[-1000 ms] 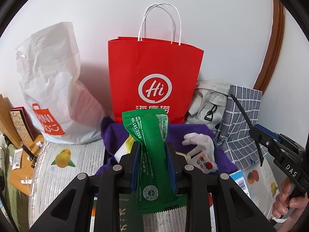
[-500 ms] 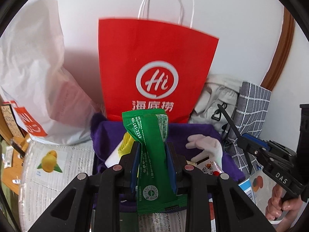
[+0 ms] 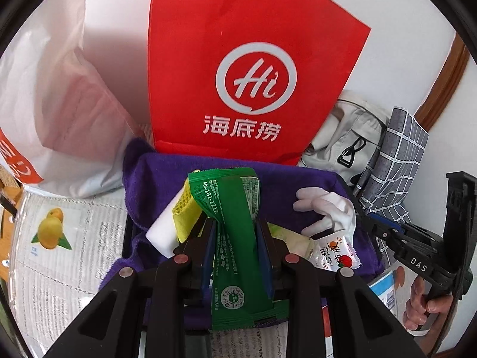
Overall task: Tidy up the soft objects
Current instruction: 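Lower the wrapper and strap onto the purple towel and open both tools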
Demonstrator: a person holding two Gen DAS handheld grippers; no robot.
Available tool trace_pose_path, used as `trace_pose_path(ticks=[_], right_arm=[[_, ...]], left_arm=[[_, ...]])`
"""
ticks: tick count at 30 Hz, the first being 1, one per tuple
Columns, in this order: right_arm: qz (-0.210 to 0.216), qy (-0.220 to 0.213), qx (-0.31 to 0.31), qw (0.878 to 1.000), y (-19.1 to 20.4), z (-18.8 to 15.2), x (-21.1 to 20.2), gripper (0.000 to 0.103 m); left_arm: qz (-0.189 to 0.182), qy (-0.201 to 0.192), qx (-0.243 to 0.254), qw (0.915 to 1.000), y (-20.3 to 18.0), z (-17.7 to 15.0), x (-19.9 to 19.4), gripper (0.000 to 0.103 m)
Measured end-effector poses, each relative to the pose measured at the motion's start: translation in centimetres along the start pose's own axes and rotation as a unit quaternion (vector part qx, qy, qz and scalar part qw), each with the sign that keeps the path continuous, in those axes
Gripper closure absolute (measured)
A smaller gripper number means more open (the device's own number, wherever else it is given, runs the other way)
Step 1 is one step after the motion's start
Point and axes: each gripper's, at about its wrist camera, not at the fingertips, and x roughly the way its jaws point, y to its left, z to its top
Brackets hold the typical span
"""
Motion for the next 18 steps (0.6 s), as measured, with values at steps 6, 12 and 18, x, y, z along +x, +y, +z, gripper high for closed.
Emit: trace_pose_path(ticks=[6, 12, 18], right_arm=[[0.000, 0.023, -0.006, 1.000, -0.5, -0.3, 1.2, 0.083], [-0.007, 0.050, -0.017, 0.999, -0.2, -0.8, 2.9, 0.083], [-0.014, 0.044, -0.023, 0.999, 0.1, -0.7, 2.6, 0.081]], left_arm=[[0.007, 0.014, -0.002, 0.9999, 0.0, -0.1, 1.2, 0.078], [0.005, 0.015, -0.001, 0.9999, -0.2, -0.1, 1.3, 0.078], [-0.015, 0.012, 0.003, 0.9998, -0.5, -0.3, 1.2, 0.078]])
